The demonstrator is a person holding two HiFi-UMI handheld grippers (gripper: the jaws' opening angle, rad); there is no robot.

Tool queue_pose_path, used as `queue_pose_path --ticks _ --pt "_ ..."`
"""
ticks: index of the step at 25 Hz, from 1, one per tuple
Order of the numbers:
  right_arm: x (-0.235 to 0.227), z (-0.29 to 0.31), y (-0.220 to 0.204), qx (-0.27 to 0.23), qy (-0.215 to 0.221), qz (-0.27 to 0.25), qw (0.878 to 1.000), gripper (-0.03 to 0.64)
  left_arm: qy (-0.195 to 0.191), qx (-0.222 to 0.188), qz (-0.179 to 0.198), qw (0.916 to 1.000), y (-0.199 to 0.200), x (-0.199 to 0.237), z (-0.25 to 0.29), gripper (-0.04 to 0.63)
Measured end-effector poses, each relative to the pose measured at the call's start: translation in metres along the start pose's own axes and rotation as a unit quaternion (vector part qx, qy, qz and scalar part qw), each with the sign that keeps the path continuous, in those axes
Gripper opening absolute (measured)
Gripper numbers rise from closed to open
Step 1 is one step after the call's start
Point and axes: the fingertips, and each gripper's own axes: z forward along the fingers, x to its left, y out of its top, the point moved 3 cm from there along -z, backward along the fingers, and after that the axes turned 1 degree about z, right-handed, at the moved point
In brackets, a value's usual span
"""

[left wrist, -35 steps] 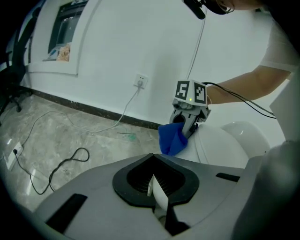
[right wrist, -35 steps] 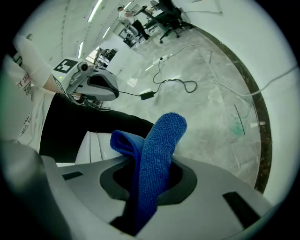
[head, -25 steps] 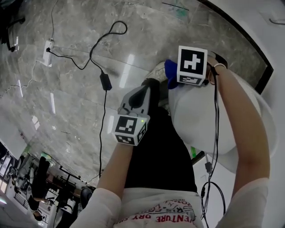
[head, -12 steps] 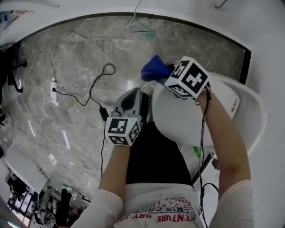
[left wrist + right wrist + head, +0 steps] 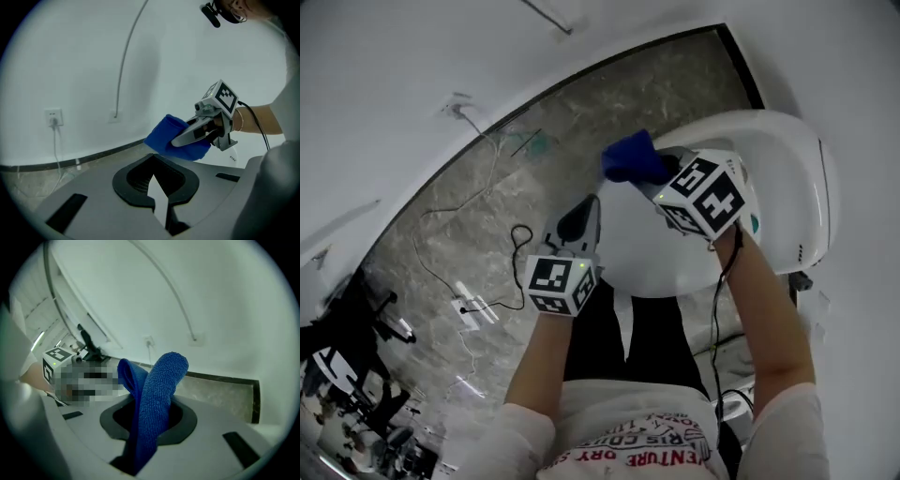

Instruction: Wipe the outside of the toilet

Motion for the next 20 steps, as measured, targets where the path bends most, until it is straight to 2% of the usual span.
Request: queue_pose_path --ticks 2,4,9,11,14,17,20 --pt "-0.023 -0.032 -0.007 -0.041 -0.043 0.06 0.996 0.072 -0.053 0.023 0.039 0.9976 0.02 -0.016 0.02 0.006" --pt "-0.042 -0.066 -0.016 -0.083 -0.085 0.115 0.986 0.072 -0.096 0.04 0.08 0.9913 0.04 -0.034 0.037 0.006" --pt "-0.058 -0.151 -0.053 -0.181 -0.165 0.22 0.944 0.072 -0.169 0.072 0.142 0.9726 0.071 -0.093 0.065 0.006" --pt "-0.055 -0.186 -0.079 -0.217 -0.187 0.256 0.923 0.072 -0.204 0.078 0.17 0.9609 0.077 -0.132 0.072 0.006" --pt "-0.049 -0.241 -0.127 -0.264 -0.233 0.296 0.888 0.072 -0.265 0.085 0.211 0.9372 0.078 -0.202 0.085 0.006" --pt "-0.046 -0.29 -0.18 -0.292 -0.282 0.321 0.856 0.072 -0.303 0.093 0.24 0.9177 0.07 -0.267 0.101 0.006" --pt "-0.042 -0.331 -0.238 -0.315 -0.331 0.354 0.816 0.072 -0.331 0.103 0.274 0.897 0.059 -0.323 0.115 0.006"
